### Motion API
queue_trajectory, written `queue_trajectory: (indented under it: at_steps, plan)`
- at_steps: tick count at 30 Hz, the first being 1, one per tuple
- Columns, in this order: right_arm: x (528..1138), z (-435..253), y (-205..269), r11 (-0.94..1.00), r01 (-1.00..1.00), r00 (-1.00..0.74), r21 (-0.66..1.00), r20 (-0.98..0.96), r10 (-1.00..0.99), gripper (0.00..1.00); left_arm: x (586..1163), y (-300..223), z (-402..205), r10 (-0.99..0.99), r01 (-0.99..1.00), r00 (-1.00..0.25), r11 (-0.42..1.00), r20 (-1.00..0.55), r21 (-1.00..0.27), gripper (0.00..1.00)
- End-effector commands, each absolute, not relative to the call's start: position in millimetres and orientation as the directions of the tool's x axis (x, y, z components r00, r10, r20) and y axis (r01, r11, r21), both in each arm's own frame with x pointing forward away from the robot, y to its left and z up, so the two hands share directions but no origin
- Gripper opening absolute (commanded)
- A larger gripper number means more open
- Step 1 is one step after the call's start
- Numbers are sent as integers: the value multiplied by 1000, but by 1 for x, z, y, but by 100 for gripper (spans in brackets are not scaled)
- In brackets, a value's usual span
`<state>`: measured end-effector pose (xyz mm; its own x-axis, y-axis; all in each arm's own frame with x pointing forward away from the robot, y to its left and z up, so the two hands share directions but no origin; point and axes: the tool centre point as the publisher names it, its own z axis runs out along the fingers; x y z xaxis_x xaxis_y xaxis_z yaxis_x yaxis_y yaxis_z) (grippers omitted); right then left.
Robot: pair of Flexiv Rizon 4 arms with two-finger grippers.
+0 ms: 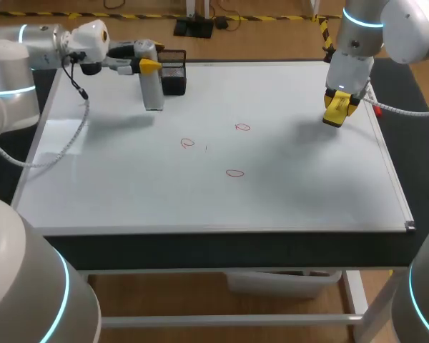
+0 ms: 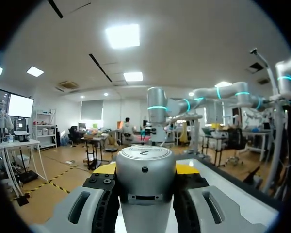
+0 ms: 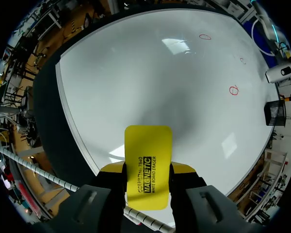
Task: Pick up the inspection probe, press it on each red-marked spot on the whiteboard one by one, put down the probe, pick up the eraser, and wipe off all the red marks.
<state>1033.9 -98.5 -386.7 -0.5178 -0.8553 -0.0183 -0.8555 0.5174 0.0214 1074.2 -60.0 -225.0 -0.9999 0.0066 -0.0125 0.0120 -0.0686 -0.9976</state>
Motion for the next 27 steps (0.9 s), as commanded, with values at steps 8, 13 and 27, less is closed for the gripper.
queue_trajectory:
  at_steps: [8, 13, 27]
  plan:
    - [1035, -386, -99, 516, -856, -516, 22, -14, -856, 0, 1108, -18, -224, -52, 18, -999, -73, -14, -997, 0]
    - [1035, -386, -99, 516, -856, -516, 22, -14, -856, 0, 1125, 1, -224, -80, 23, -997, -61, -18, -998, 0]
    - [1035, -386, -99, 516, -856, -516, 22, -14, -856, 0, 1154, 38, -229, -146, 14, -989, -47, -7, -999, 0]
